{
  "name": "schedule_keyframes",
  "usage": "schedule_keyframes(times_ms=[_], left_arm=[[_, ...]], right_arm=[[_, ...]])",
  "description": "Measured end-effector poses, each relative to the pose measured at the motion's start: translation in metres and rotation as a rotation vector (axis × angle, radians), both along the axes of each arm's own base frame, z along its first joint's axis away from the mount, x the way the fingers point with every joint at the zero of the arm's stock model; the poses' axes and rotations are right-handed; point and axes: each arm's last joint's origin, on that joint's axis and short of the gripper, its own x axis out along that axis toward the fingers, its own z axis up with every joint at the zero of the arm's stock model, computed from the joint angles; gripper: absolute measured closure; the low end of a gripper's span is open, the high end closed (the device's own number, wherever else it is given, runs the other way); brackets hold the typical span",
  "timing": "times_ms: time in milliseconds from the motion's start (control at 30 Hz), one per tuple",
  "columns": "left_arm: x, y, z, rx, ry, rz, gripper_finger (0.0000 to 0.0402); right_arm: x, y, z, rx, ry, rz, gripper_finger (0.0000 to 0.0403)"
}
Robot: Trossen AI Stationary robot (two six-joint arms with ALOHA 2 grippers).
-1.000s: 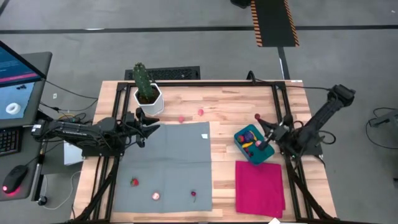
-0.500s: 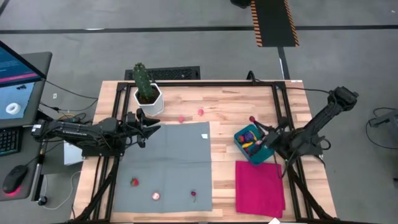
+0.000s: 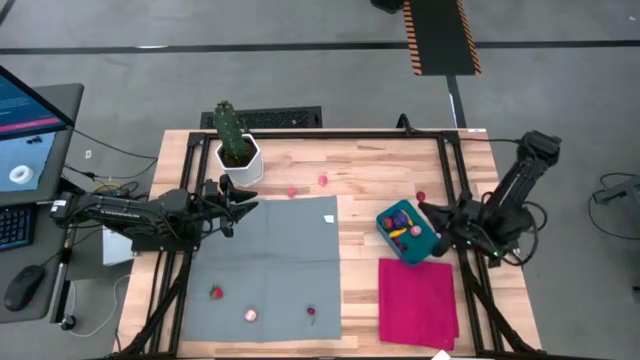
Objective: Pick and placing Produce into tupperware
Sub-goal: Put the red cherry into the blue bin
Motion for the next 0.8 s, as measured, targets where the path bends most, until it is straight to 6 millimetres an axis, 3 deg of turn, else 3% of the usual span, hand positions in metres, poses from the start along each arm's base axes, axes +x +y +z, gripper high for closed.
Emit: schedule_keyframes(times_ms=[367, 533, 667, 800], left_arm=[[-0.001, 0.002, 0.003, 0.009, -0.027, 0.082, 0.0254], [-0.002, 0.002, 0.008, 0.032, -0.069, 0.087, 0.0254], [-0.002, 0.002, 0.009, 0.038, -0.078, 0.088, 0.0254], [-0.002, 0.002, 0.009, 0.048, -0.082, 0.090, 0.0254]], right_arm=[[-0.012, -0.001, 0.006, -0.116, 0.068, 0.074, 0.0392], [-0.017, 0.010, 0.006, -0.235, -0.014, 0.267, 0.0393], [-0.007, 0.017, -0.011, -0.254, -0.011, 0.352, 0.0393], [0.010, 0.009, -0.036, -0.198, 0.055, 0.487, 0.0393]])
